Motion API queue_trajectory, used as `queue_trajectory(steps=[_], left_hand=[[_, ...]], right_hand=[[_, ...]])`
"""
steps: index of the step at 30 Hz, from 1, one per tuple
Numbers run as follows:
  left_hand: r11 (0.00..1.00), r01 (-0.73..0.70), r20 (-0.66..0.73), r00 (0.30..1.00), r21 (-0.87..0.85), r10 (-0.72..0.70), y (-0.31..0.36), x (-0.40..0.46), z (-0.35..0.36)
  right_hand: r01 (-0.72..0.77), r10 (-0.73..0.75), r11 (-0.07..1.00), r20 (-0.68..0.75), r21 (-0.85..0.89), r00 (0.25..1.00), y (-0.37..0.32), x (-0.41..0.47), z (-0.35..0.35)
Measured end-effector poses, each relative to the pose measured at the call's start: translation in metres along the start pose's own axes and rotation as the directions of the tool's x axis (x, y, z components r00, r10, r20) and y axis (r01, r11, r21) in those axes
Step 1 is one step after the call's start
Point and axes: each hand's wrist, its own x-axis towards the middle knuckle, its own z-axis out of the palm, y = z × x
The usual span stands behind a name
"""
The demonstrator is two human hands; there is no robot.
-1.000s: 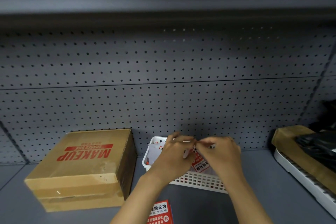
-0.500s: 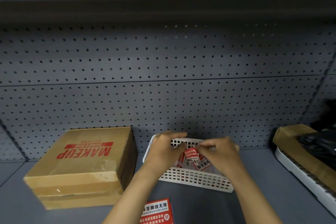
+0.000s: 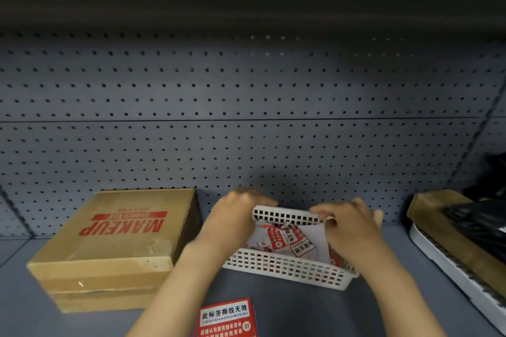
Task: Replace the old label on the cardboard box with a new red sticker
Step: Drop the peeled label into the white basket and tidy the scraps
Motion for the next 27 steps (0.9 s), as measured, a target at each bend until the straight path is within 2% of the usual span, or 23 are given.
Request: queue_trajectory(steps=[3,6,11,13,16,18,22,27], left_hand=[[0.998,0.003,-0.054,0.999,0.06,0.0,-0.003,-0.005,-0.023],[0.999,0.027,-0.167,0.985,-0.023,-0.031,-0.002,-0.018,-0.034],[0.991,0.066,-0.366,0.925,-0.118,-0.105,0.001,-0.054,-0.039],[0.987,0.093,-0.42,0.897,-0.131,-0.14,-0.001,-0.072,-0.038],[0.978,0.128,-0.449,0.873,-0.164,-0.19,-0.007,-0.096,-0.032],[0.971,0.157,-0.432,0.874,-0.178,-0.221,-0.011,-0.111,-0.028],[0.968,0.16,-0.404,0.887,-0.192,-0.226,-0.019,-0.145,-0.025],[0.964,0.126,-0.38,0.901,-0.233,-0.21,-0.024,-0.18,-0.021]], right_hand=[[0.098,-0.095,0.994,-0.074,0.04,0.993,-0.013,-0.001,-0.001],[0.235,-0.222,0.959,-0.099,0.158,0.97,-0.033,-0.007,0.005],[0.426,-0.448,0.873,0.042,0.237,0.893,-0.071,-0.025,0.031],[0.456,-0.496,0.858,0.155,0.234,0.854,-0.081,-0.035,0.046],[0.4,-0.455,0.891,0.415,0.217,0.788,-0.087,-0.051,0.069],[0.399,-0.417,0.905,0.494,0.148,0.763,-0.087,-0.058,0.085],[0.425,-0.365,0.905,0.524,0.007,0.769,-0.088,-0.066,0.102],[0.394,-0.34,0.919,0.485,-0.01,0.806,-0.094,-0.073,0.104]])
